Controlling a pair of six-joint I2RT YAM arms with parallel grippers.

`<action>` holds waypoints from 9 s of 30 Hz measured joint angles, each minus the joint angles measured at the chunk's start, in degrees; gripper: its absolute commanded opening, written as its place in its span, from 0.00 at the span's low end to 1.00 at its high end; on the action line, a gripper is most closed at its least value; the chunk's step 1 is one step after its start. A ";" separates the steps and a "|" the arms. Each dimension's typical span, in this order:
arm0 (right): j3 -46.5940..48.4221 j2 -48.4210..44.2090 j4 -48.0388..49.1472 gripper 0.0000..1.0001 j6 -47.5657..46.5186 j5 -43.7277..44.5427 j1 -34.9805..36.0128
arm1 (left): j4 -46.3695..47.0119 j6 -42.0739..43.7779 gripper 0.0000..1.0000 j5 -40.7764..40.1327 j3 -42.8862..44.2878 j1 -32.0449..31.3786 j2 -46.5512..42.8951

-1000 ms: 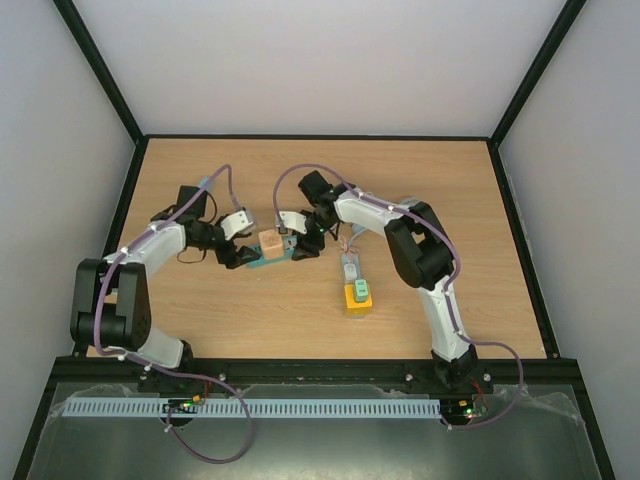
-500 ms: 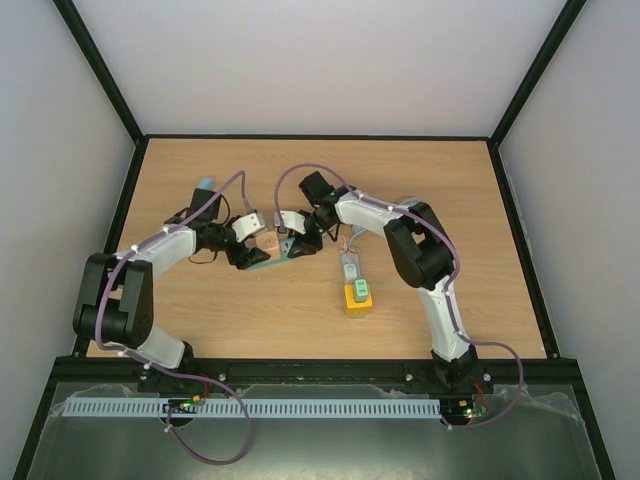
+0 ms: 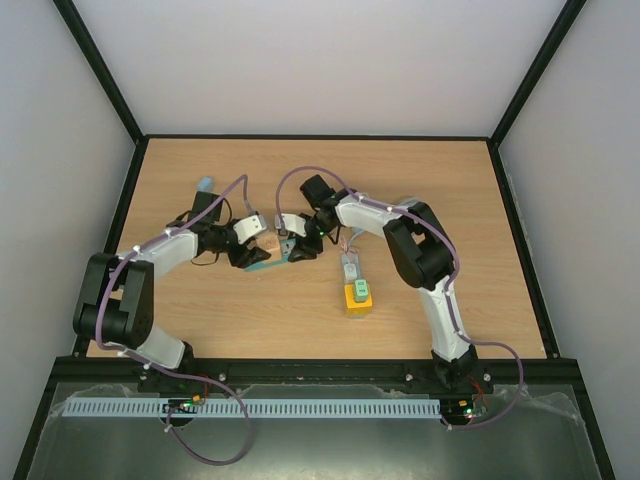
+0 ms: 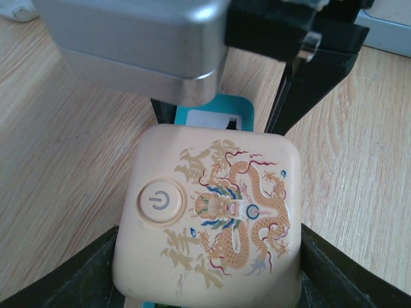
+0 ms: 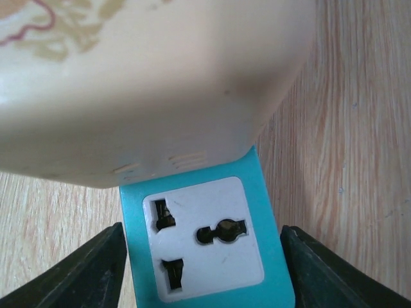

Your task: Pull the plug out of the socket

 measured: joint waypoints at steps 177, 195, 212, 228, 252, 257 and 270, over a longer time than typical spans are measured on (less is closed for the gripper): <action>1.14 1.22 0.59 0.18 3.45 0.24 2.82 | 21.66 46.51 0.38 -46.90 5.46 22.23 9.16; 1.16 1.22 0.59 0.18 3.45 0.33 2.84 | 28.96 55.32 0.54 -50.69 6.88 20.63 16.72; 1.25 1.29 0.63 0.18 3.45 0.46 2.84 | 28.20 54.05 0.86 -51.54 7.52 20.00 17.29; 2.21 1.73 0.72 0.18 4.13 1.66 2.84 | 17.81 37.05 1.00 -46.38 8.37 19.63 7.69; 7.26 4.28 -3.82 0.18 4.87 0.94 2.05 | 4.70 -3.41 1.00 -19.08 16.20 19.63 -9.35; 8.92 4.98 -4.33 0.19 3.61 3.34 0.52 | 4.90 -10.84 1.00 -15.30 17.46 19.63 -9.57; 21.77 11.37 -7.48 0.20 0.81 10.54 -8.26 | 3.08 -16.72 1.00 -12.37 17.46 17.70 -11.45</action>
